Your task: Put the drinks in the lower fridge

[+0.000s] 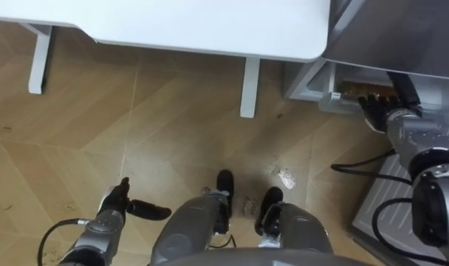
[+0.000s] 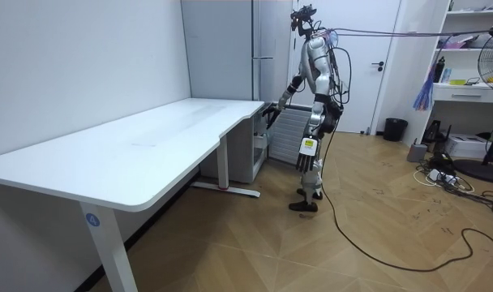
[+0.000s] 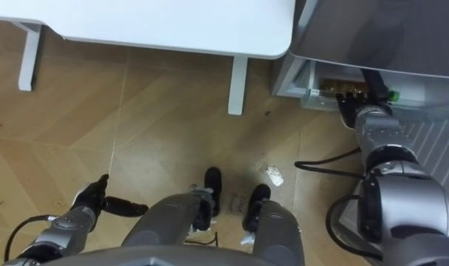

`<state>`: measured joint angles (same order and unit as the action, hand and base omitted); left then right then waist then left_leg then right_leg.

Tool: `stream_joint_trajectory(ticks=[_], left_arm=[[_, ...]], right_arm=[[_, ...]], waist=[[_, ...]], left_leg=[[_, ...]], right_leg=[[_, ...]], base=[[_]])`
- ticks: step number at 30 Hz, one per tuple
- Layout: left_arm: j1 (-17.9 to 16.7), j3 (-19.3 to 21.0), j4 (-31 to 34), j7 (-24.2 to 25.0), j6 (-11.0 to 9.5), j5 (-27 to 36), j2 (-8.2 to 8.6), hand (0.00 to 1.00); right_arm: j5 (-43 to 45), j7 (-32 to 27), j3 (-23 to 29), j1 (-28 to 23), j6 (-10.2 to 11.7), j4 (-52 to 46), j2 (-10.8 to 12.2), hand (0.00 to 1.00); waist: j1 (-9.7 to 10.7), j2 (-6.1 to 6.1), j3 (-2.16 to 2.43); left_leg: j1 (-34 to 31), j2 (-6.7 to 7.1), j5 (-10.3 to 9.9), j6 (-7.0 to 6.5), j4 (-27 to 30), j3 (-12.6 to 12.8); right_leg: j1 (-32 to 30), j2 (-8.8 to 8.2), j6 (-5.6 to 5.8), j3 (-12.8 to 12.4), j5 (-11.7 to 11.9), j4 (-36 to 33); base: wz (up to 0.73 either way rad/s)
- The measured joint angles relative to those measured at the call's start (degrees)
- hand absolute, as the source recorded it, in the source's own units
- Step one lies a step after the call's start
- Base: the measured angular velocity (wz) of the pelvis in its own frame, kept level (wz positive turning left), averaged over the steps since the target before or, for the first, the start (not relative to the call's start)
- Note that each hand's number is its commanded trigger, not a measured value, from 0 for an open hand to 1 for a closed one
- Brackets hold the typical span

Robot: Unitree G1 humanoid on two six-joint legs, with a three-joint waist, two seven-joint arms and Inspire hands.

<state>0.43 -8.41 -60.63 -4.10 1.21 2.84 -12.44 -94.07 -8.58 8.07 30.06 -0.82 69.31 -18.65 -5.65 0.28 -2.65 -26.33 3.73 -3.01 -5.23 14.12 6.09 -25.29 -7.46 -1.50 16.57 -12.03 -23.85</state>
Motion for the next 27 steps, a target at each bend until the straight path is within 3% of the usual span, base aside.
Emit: stream_joint_trajectory(ticks=[12, 19, 24, 27], left_arm=[[0.0, 0.0, -0.8, 0.0, -0.4, 0.0, 0.15, 0.00], [-0.1, 0.4, -1.3, 0.2, -0.3, 0.0, 0.03, 0.00], [0.0, 0.5, -1.3, 0.8, -0.1, -0.1, -0.06, 0.00], [-0.3, 0.5, -1.3, 0.8, 0.0, -0.1, -0.10, 0.00]], right_arm=[[0.0, 0.7, 0.5, -0.2, 0.8, 0.0, 0.0, 0.00], [2.8, 2.4, 0.1, -0.5, 0.7, 2.3, -0.1, 0.00], [4.5, 4.6, 0.0, -2.2, -0.1, 2.2, -0.1, 0.00], [4.8, 7.7, -0.1, -5.7, -0.1, 2.0, 0.1, 0.00]], waist=[[-0.4, -0.29, -0.04], [0.7, -0.70, 0.00], [1.3, -0.72, 0.05], [1.3, -0.72, 0.15]], left_leg=[[0.8, 0.03, 0.1, -0.08, -0.7, 0.2], [2.9, 0.02, 0.1, -0.05, -1.6, -0.2], [4.7, 0.07, 0.1, -0.05, -2.0, 0.0], [7.3, 0.08, 0.0, -0.02, -2.9, 0.0]], right_leg=[[0.6, 0.05, 0.04, -0.2, 0.0, 0.1], [3.6, 0.41, 0.32, 0.6, 0.1, 2.2], [5.8, 0.69, 0.56, 0.8, 0.3, 3.3], [8.9, 1.16, 0.83, 0.8, 0.5, 5.2]], base=[[-0.01], [0.06], [0.03], [0.07]])
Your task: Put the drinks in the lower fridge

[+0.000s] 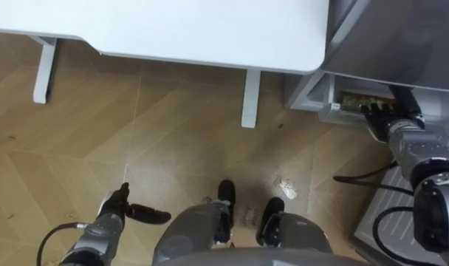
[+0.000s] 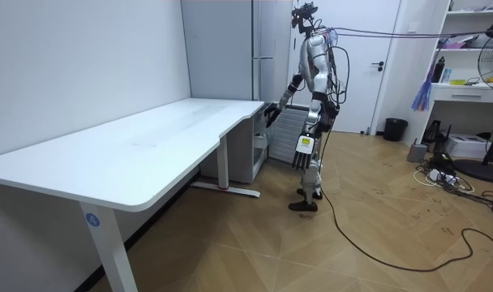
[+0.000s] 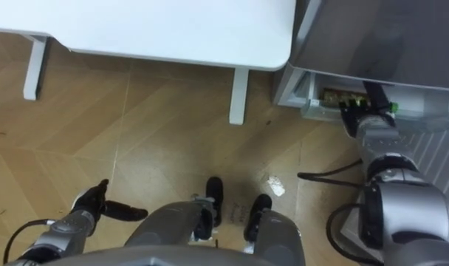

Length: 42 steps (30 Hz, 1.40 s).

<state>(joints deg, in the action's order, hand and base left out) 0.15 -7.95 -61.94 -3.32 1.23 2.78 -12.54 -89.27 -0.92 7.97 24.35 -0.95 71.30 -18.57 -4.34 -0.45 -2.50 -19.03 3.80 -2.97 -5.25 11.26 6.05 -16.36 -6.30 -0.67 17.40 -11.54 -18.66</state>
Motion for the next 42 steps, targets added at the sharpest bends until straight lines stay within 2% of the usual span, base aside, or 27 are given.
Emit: stream_joint_trajectory(ticks=[3, 5, 6, 7, 9, 11, 14, 16, 20, 22, 28, 32, 37, 39, 40, 42], left_arm=[[-1.0, 0.7, -0.1, 0.0, 0.0, -0.1, -0.06, 0.00], [-2.5, 1.5, -0.5, 0.0, 0.0, -0.1, -0.07, 0.00], [-3.0, 1.7, -0.5, 0.0, 0.0, -0.1, -0.05, 0.00], [-3.7, 2.3, -0.6, -0.1, 0.0, -0.1, 0.03, 0.00], [-4.4, 2.6, -1.2, -0.3, -0.1, -0.1, 0.05, 0.00], [-4.9, 2.7, -1.1, -1.0, -0.4, -0.1, 0.15, 0.00], [-6.1, 3.5, -0.8, -1.7, -0.8, -0.5, 0.81, 0.00], [-6.1, 3.5, -0.6, -2.8, -1.4, -0.5, 0.85, 0.00], [-6.5, 3.5, -0.6, -4.0, -1.6, -0.7, 0.85, 0.00], [-6.8, 3.5, -0.6, -4.0, -1.6, -0.6, 0.85, 0.00], [-8.9, 3.8, -0.6, -4.0, -1.9, -0.7, 0.75, 0.00], [-11.7, 6.0, -0.7, -4.0, -1.9, -0.7, 0.66, 0.00], [-14.6, 7.9, -0.5, -4.0, -1.8, -2.4, 0.66, 0.00], [-14.4, 7.8, -0.5, -3.9, -1.4, -2.4, 0.68, 0.00], [-14.0, 7.6, -0.5, -3.8, -1.1, -2.4, 0.68, 0.00], [-12.3, 7.0, -1.0, -3.8, -1.1, -2.2, 0.69, 0.00]], right_arm=[[0.0, 3.2, 0.1, -4.4, 0.0, 0.0, 0.2, 0.00], [0.8, 5.5, 0.2, -8.9, -0.2, 1.0, 0.7, 0.00], [1.7, 5.7, 0.2, -9.9, -0.2, 1.3, 0.9, 0.00], [3.9, 6.0, 0.2, -11.8, -0.1, 2.1, 1.4, 0.00], [7.4, 6.2, 0.1, -14.8, 0.0, 2.6, 2.3, 0.00], [10.5, 5.6, 0.0, -18.5, 0.1, 2.6, 3.7, 0.00], [16.8, 4.6, -0.6, -21.3, 0.1, 3.2, 4.2, 0.00], [20.1, 2.8, -1.8, -21.5, 0.1, 5.0, 4.4, 0.00], [24.9, 0.2, -2.1, -22.2, 0.1, 5.1, 5.5, 0.00], [25.7, -0.6, -2.0, -22.1, 0.1, 4.8, 5.5, 0.00], [20.7, -3.5, 0.0, -22.3, 0.5, 4.0, 5.5, 0.00], [19.3, -4.9, 0.7, -23.0, 1.8, 3.6, 5.5, 0.00], [16.8, -5.9, 0.8, -24.1, 1.9, 3.5, 5.5, 0.00], [15.4, -6.0, 1.3, -23.9, 1.9, 3.3, 5.5, 0.00], [13.8, -6.0, 1.7, -23.0, 2.0, 3.6, 5.5, 0.00], [10.9, -6.0, 2.3, -20.5, 2.2, 4.3, 5.5, 0.00]], waist=[[0.2, 0.28, 0.56], [0.8, 0.35, 1.68], [1.0, 0.37, 1.86], [1.3, 0.34, 2.28], [2.4, 0.45, 2.54], [2.5, 0.47, 2.56], [2.9, -0.01, 2.42], [4.1, -0.15, 2.49], [5.1, 0.34, 2.17], [5.6, 0.31, 2.19], [5.8, 0.29, 2.16], [5.8, 0.30, 2.16], [5.6, 0.22, 2.16], [5.6, -0.01, 2.18], [5.5, -0.53, 2.35], [5.4, -1.34, 2.28]], left_leg=[[3.0, -0.17, -0.5, 0.26, -0.7, 0.0], [5.9, -0.52, -1.5, 0.44, -0.9, 0.0], [6.8, -0.54, -1.6, 0.49, -1.0, 0.0], [8.4, -0.60, -2.0, 0.56, -1.3, 0.1], [10.3, -0.66, -2.4, 0.70, -1.6, 0.0], [11.9, -1.08, -2.9, 0.93, -1.6, 0.9], [13.2, -1.26, -3.2, 1.05, -1.7, 1.5], [13.9, -1.27, -3.2, 1.06, -1.7, 1.5], [15.5, -1.32, -3.4, 1.13, -1.8, 1.6], [16.0, -1.29, -3.5, 1.08, -1.8, 1.6], [17.9, -1.26, -4.2, 1.14, -1.8, 1.6], [18.7, -1.28, -4.8, 1.26, -1.6, 1.5], [18.5, -1.36, -5.6, 1.33, -0.7, 1.4], [17.4, -1.48, -6.2, 1.22, 0.4, 1.3], [15.8, -1.76, -6.7, 1.15, 2.0, 1.3], [11.2, -2.30, -7.6, 0.87, 6.2, 1.3]], right_leg=[[3.6, 0.60, 0.19, 0.0, 0.2, 2.3], [7.5, 1.50, 0.37, -0.1, 0.8, 5.1], [8.6, 1.61, 0.41, -0.1, 0.9, 5.7], [10.5, 1.85, 0.50, -0.1, 1.0, 6.3], [12.4, 2.32, 0.52, -0.3, 1.0, 7.2], [13.7, 2.37, 0.44, -1.2, 1.1, 7.3], [14.9, 2.58, 0.38, -2.3, 1.1, 7.4], [15.6, 2.68, 0.38, -2.4, 1.1, 8.0], [16.7, 3.02, 0.39, -2.9, 1.1, 8.2], [17.2, 3.15, 0.41, -3.0, 1.1, 8.3], [19.6, 3.29, 0.59, -3.0, 1.1, 9.3], [20.9, 3.36, 0.63, -3.0, 1.1, 10.0], [21.3, 3.43, 0.75, -2.9, 0.9, 9.9], [20.7, 3.33, 0.76, -2.9, 0.7, 9.6], [19.2, 3.34, 0.66, -2.9, 0.6, 8.5], [14.7, 2.94, 0.47, -3.1, -0.5, 3.4]], base=[[0.00], [-0.02], [-0.07], [-0.07], [-0.07], [-0.21], [-0.21], [0.00], [-0.05], [0.00], [0.00], [0.00], [0.00], [0.00], [0.00], [0.09]])
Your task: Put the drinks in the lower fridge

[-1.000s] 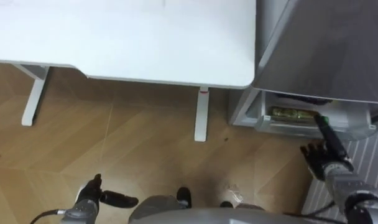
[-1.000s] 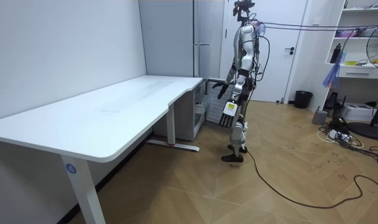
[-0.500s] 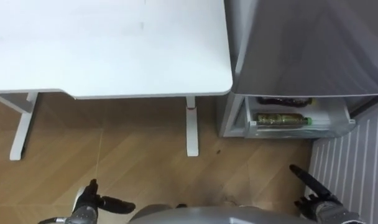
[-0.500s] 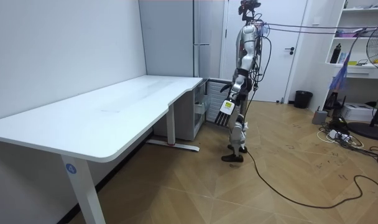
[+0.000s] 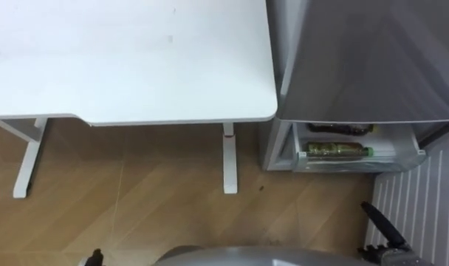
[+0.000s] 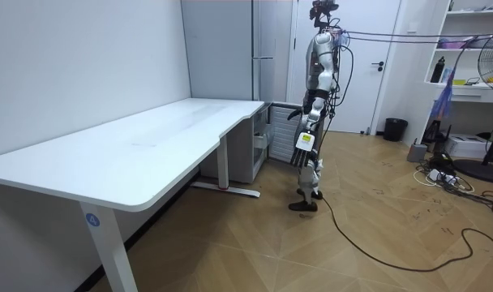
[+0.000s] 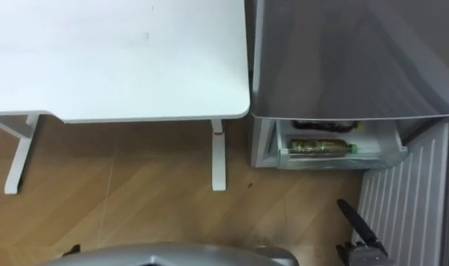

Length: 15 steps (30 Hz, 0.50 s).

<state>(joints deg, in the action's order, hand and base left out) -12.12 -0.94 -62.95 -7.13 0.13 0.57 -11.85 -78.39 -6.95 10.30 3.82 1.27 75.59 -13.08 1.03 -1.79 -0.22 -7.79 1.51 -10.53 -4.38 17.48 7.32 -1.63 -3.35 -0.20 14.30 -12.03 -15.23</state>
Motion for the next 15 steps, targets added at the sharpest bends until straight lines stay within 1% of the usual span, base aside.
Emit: stream_joint_trajectory(ticks=[1, 2, 3, 4, 5, 6, 7, 8, 9, 11, 12, 13, 14, 15], left_arm=[[0.9, -0.3, -0.2, 0.0, 0.0, 0.0, 0.04, 0.00], [3.1, -1.0, -0.8, -0.1, 0.0, -0.1, 0.17, 0.00], [4.3, -1.2, -1.3, -0.1, 0.0, -0.1, 0.24, 0.00], [6.8, -1.6, -1.7, -0.2, -0.1, 0.0, 0.38, 0.00], [9.4, -1.6, -1.9, -0.2, -0.3, 0.2, 0.60, 0.00], [10.6, -1.7, -2.3, -0.2, -0.5, 0.2, 0.69, 0.00], [12.6, -2.4, -2.9, -0.5, -1.4, 1.3, 0.74, 0.00], [12.9, -2.7, -2.9, -1.3, -2.3, 3.4, 0.93, 0.00], [12.9, -2.8, -2.9, -1.5, -2.6, 4.7, 0.93, 0.00], [13.1, -2.7, -2.9, -3.3, -2.8, 6.8, 0.85, 0.00], [13.1, -2.7, -2.9, -3.9, -2.8, 6.8, 0.83, 0.00], [12.7, -2.8, -3.0, -4.6, -2.7, 6.7, 0.82, 0.00], [12.5, -3.1, -3.3, -4.9, -2.7, 6.7, 0.83, 0.00], [12.6, -3.6, -3.4, -5.1, -2.6, 6.6, 0.82, 0.00]], right_arm=[[-0.7, 0.1, 0.0, 0.9, 0.1, 0.0, 0.0, 0.00], [-2.0, 0.1, 0.0, 2.9, 0.2, 0.2, 0.0, 0.00], [-2.6, 0.2, 0.0, 4.0, 0.1, 0.5, 0.0, 0.00], [-3.6, 0.1, 0.2, 6.2, 0.2, 0.5, 0.1, 0.00], [-4.8, 0.0, 0.7, 8.5, 0.4, 0.2, 0.1, 0.00], [-5.3, -0.1, 0.8, 9.7, 0.7, 0.2, 0.1, 0.00], [-7.0, -0.5, 1.3, 11.8, 0.9, 0.1, 0.1, 0.00], [-8.5, -0.9, 1.9, 13.3, 1.3, -0.5, 0.0, 0.00], [-9.1, -1.2, 1.9, 13.7, 1.5, -0.9, -0.2, 0.00], [-10.6, -2.5, 2.2, 14.7, 3.0, -1.5, -1.1, 0.00], [-10.6, -2.7, 2.2, 14.8, 3.4, -1.5, -1.4, 0.00], [-10.5, -2.9, 2.2, 15.2, 3.9, -1.6, -2.1, 0.00], [-10.5, -2.9, 2.2, 15.3, 4.2, -1.6, -2.9, 0.00], [-10.5, -2.9, 2.2, 15.3, 4.3, -1.7, -3.3, 0.00]], waist=[[0.0, -0.15, -0.25], [0.0, -0.14, -0.49], [-0.1, -0.21, -0.62], [-0.5, -0.28, -0.86], [-1.3, -0.27, -1.33], [-1.5, -0.24, -1.56], [-1.7, -0.11, -1.76], [-2.2, -0.11, -1.68], [-2.6, -0.13, -1.61], [-3.2, 0.09, -1.55], [-3.3, 0.20, -1.52], [-3.6, 0.23, -1.52], [-4.0, 0.25, -1.52], [-4.3, 0.31, -1.51]], left_leg=[[-1.4, -0.07, -0.2, -0.12, 1.3, -0.1], [-5.0, -0.10, -0.4, -0.31, 4.3, -0.2], [-6.8, -0.10, -0.4, -0.33, 5.7, -0.4], [-10.2, -0.19, -0.6, -0.63, 7.8, -0.4], [-14.1, -0.15, -0.8, -0.88, 10.1, -0.4], [-16.0, -0.09, -0.8, -0.97, 11.4, -0.6], [-19.8, 0.20, -1.1, -1.24, 13.6, -0.9], [-23.1, 0.19, -1.8, -1.04, 16.3, -0.9], [-24.9, 0.15, -2.1, -1.07, 17.8, -0.9], [-31.2, 0.34, -2.6, -1.34, 22.9, -1.1], [-32.7, 0.41, -2.7, -1.39, 23.9, -1.2], [-35.6, 0.55, -2.7, -1.43, 25.8, -1.3], [-37.7, 1.07, -2.7, -1.43, 27.3, -1.7], [-38.6, 1.32, -2.7, -1.43, 28.0, -1.9]], right_leg=[[-1.6, -0.24, -0.04, 0.0, -0.5, -1.9], [-5.4, -0.68, -0.09, -0.1, -1.4, -5.7], [-7.3, -0.91, -0.11, -0.2, -1.7, -7.4], [-11.0, -1.32, -0.42, -0.3, -2.4, -10.3], [-15.3, -1.88, -0.66, -0.3, -3.3, -13.7], [-17.3, -2.18, -0.74, -0.3, -3.6, -15.5], [-21.6, -2.71, -0.86, -0.7, -4.6, -18.8], [-25.5, -2.69, -0.91, -1.8, -5.7, -21.8], [-27.4, -2.77, -0.98, -2.1, -6.5, -23.5], [-34.0, -2.78, -1.16, -3.6, -8.0, -29.5], [-35.6, -2.83, -1.28, -3.9, -8.2, -30.7], [-38.5, -3.35, -1.46, -4.1, -8.6, -33.1], [-40.7, -3.79, -1.58, -4.2, -8.9, -35.0], [-41.7, -4.25, -1.61, -4.3, -9.1, -35.9]], base=[[0.12], [0.09], [0.10], [0.05], [0.06], [0.08], [0.07], [0.00], [0.00], [0.12], [0.17], [0.14], [0.13], [0.05]])
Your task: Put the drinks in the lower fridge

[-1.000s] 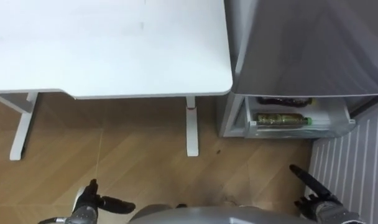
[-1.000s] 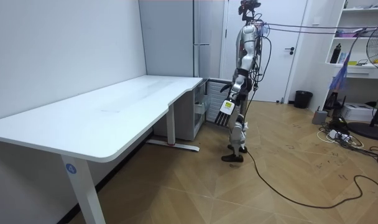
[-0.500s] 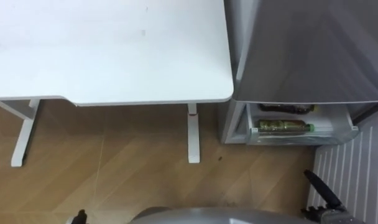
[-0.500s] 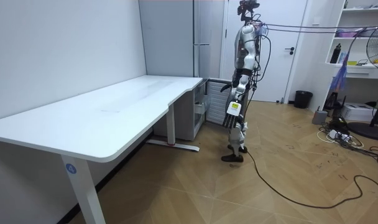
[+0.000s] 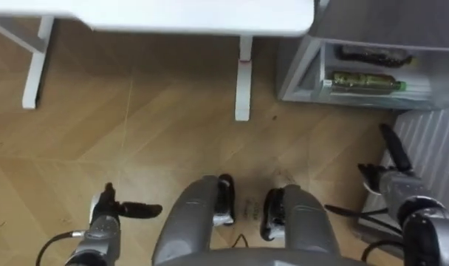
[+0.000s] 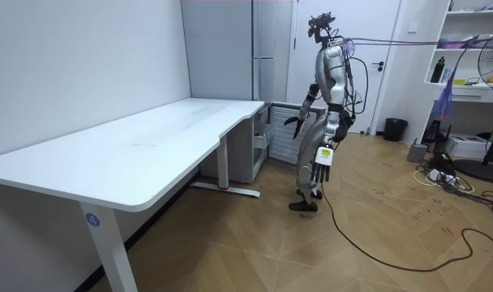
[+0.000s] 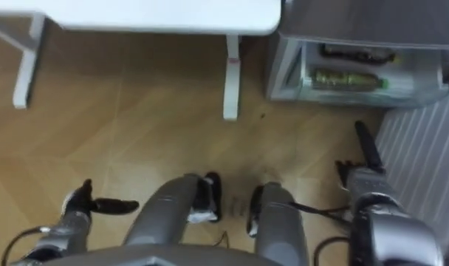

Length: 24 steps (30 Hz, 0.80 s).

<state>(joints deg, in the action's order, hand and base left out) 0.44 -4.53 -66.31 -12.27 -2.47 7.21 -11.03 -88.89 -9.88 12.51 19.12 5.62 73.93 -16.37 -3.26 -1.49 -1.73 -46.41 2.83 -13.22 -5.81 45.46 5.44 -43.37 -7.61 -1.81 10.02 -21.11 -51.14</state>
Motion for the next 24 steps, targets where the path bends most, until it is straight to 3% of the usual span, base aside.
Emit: stream_joint_trajectory(ticks=[3, 7, 14, 16, 19, 24], left_arm=[[-0.4, -2.4, -0.1, -1.2, 0.4, -0.1, -0.17, 0.00], [-0.1, -3.5, 1.8, -1.1, 0.7, 0.1, -0.43, 0.00], [-0.6, -7.2, 4.4, -0.1, 1.2, 1.4, -1.21, 0.00], [-0.7, -7.2, 5.1, 0.7, 1.2, 1.6, -1.35, 0.00], [-1.7, -7.1, 6.5, 1.1, 1.3, 1.0, -1.89, 0.00], [-5.1, -7.2, 9.5, 2.7, 1.4, 1.4, -3.18, 0.00]], right_arm=[[-0.2, -0.1, -0.3, 1.5, 0.8, -0.6, -1.3, 0.00], [-0.8, 0.0, -2.4, 2.9, 0.8, -1.3, -2.4, 0.00], [-0.1, -1.4, -5.6, 7.0, 0.8, -6.8, -7.3, 0.00], [-0.1, -1.2, -6.4, 8.2, 0.8, -7.4, -8.7, 0.00], [1.9, -1.3, -6.8, 9.4, 1.1, -9.8, -9.2, 0.00], [5.8, -2.2, -9.3, 10.1, 1.1, -15.0, -11.2, 0.00]], waist=[[-0.9, 0.49, -0.10], [-2.0, 2.00, -0.30], [-1.8, 2.30, -0.36], [-1.9, 2.38, -0.41], [-2.5, 3.09, -0.41], [-3.3, 3.30, -0.50]], left_leg=[[-5.0, 0.06, -0.3, -0.31, 4.0, 0.1], [-10.4, -0.04, -1.3, 0.37, 9.8, -0.1], [-16.5, 0.72, -2.9, 0.72, 16.3, -0.1], [-16.9, 0.94, -3.0, 0.94, 17.1, 0.0], [-17.0, 0.81, -3.5, 1.78, 17.9, -0.2], [-17.0, 0.86, -3.9, 1.63, 19.6, -0.5]], right_leg=[[-4.8, -0.71, -0.45, -0.3, -0.8, -4.7], [-9.8, -1.42, -1.30, -0.2, -2.7, -10.7], [-15.8, -3.58, -2.02, -0.1, -4.8, -18.2], [-16.1, -4.12, -2.06, 0.0, -5.3, -19.2], [-16.1, -4.06, -2.33, 0.1, -5.7, -20.1], [-15.8, -4.48, -2.77, 0.6, -7.2, -21.9]], base=[[0.04], [0.09], [0.06], [0.15], [0.04], [0.03]])
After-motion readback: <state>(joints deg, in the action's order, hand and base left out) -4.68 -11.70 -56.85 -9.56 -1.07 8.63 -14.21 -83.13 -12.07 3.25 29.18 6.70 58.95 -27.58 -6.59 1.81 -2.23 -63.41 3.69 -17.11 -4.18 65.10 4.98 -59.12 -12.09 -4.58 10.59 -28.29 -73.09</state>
